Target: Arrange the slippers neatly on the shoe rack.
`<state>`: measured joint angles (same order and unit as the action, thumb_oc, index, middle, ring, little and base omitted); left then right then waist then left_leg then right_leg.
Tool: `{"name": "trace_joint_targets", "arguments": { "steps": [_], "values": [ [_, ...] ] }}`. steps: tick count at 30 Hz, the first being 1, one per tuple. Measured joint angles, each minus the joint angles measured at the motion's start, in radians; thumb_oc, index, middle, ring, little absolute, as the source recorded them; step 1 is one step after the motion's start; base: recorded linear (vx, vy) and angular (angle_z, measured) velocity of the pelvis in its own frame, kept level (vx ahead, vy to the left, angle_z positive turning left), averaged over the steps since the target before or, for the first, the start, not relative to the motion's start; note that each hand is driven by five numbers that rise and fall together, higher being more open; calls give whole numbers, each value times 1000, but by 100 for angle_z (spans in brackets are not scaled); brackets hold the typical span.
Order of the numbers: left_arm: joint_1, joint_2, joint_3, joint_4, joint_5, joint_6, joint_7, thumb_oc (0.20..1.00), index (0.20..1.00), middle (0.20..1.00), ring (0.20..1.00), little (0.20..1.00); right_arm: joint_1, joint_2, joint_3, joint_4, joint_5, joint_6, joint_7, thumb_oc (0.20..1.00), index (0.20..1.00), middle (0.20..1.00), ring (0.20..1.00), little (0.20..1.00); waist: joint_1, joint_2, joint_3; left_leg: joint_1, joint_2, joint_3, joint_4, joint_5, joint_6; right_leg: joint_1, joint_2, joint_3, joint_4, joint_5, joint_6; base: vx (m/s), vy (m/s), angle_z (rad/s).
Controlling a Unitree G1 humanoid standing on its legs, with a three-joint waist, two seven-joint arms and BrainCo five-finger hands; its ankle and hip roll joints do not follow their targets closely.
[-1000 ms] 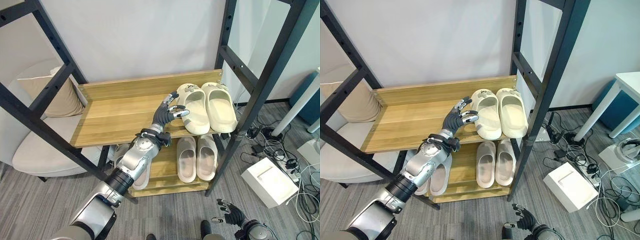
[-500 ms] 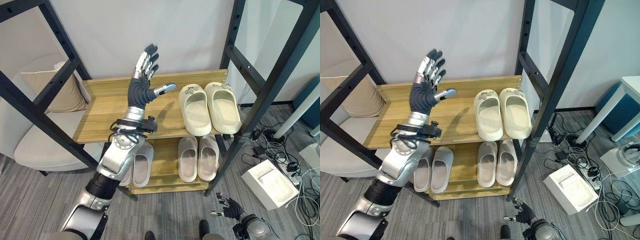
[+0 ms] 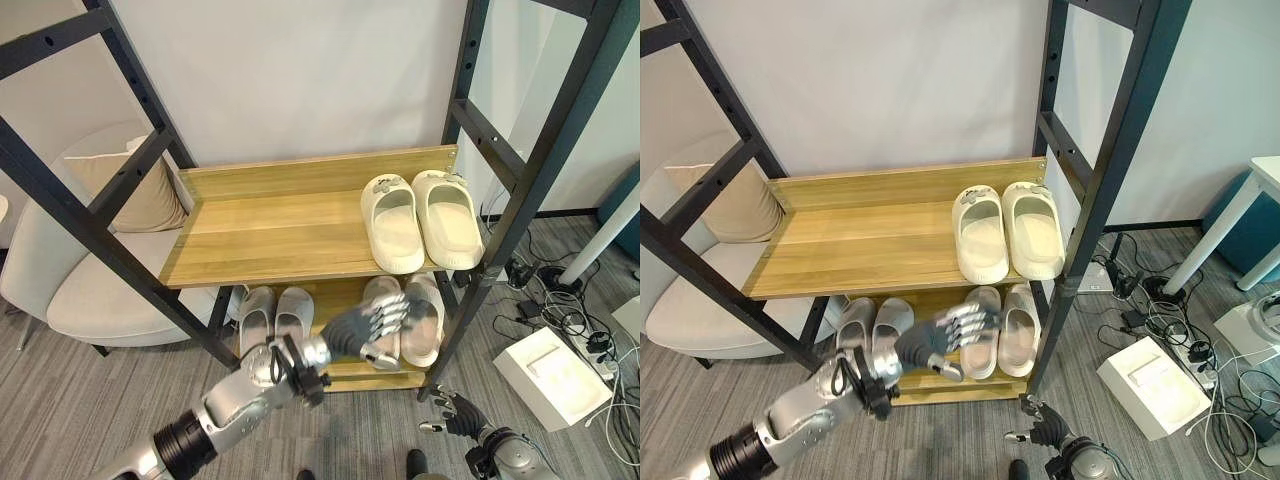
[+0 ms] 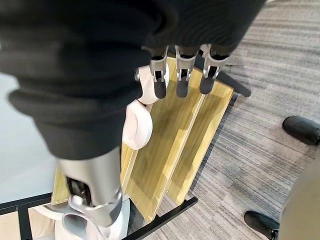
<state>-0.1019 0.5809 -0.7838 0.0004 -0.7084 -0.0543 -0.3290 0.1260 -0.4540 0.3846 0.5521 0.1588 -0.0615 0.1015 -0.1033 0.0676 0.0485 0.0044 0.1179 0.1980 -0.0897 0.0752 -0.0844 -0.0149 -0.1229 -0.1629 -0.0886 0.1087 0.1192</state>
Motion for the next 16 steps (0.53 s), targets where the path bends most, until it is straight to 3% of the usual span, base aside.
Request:
{"name": "trace_joint_targets", "arguments": {
  "steps": [2,5,6,7,9,10,16],
  "values": [
    [70,4,1,97,81,2,-2,1000,1000,1000,1000,1000,6,3,0,3,5,-7,0,1000,1000,1000,1000,1000,2,-7,0,0,-1,0,0,3,4,0,-2,0,0,0,0,0,0,0],
    [95,-59,22,271,166,-2,12,1000,1000,1000,1000,1000,1,6,2,14,20,-18,-1,1000,1000,1000,1000,1000,10,-15,-3,4,-2,1,0,2,4,-1,-3,0,0,-1,1,-6,-2,-1],
    [133,-220,178,548,233,-40,59,1000,1000,1000,1000,1000,-2,16,4,36,33,-18,-4,1000,1000,1000,1000,1000,11,-20,-12,9,-1,2,0,-2,-1,8,-3,0,0,-4,-1,-17,-7,-3],
    [137,-271,239,667,276,-36,105,1000,1000,1000,1000,1000,1,22,4,47,39,-19,-5,1000,1000,1000,1000,1000,8,-21,-13,16,1,2,0,-3,-2,9,-1,0,0,-7,-4,0,0,0],
    [157,-278,262,767,356,-37,173,1000,1000,1000,1000,1000,3,37,-3,101,42,-18,-18,1000,1000,1000,1000,1000,18,-36,-17,2,6,-4,-1,-6,-1,-1,3,-2,0,-15,-16,-19,-20,6],
    [157,-342,389,890,375,-44,226,1000,1000,1000,1000,1000,-1,46,-14,132,60,-17,-36,1000,1000,1000,1000,1000,16,-39,-23,-1,5,-2,0,-5,0,-4,3,-1,0,-14,-15,-14,-22,4],
    [158,-349,479,947,375,-48,307,1000,1000,1000,1000,1000,4,45,-49,148,61,-18,-60,1000,1000,1000,1000,1000,17,-44,-27,2,5,-3,2,-1,7,-2,4,-1,0,-8,-5,0,0,0]
  ]
}}
